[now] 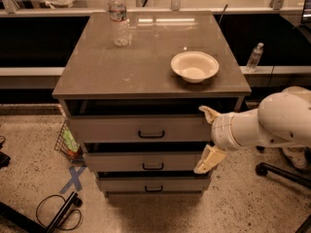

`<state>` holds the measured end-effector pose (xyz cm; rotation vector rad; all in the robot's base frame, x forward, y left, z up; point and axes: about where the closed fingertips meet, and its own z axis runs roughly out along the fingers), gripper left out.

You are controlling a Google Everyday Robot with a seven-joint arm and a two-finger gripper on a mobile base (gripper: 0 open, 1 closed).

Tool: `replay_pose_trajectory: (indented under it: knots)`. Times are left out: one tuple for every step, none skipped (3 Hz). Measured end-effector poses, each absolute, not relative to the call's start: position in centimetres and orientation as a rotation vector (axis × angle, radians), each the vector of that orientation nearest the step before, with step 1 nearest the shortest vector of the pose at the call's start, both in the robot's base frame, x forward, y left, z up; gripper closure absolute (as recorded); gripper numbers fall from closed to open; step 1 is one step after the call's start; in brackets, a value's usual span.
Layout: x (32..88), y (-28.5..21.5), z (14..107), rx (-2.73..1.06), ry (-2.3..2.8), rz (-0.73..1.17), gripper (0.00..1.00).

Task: Open top drawer

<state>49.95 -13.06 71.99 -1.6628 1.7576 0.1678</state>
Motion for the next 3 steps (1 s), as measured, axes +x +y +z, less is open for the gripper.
replay_pose_trajectory:
  knots:
    - [49.9,-12.8,72.0,-1.676,1.757,0.164,0.00]
    - [50.9,-12.8,71.4,-1.719,1.789,0.154,0.00]
    - [52.5,-13.2,70.4,-1.769,1.839,0.137,0.00]
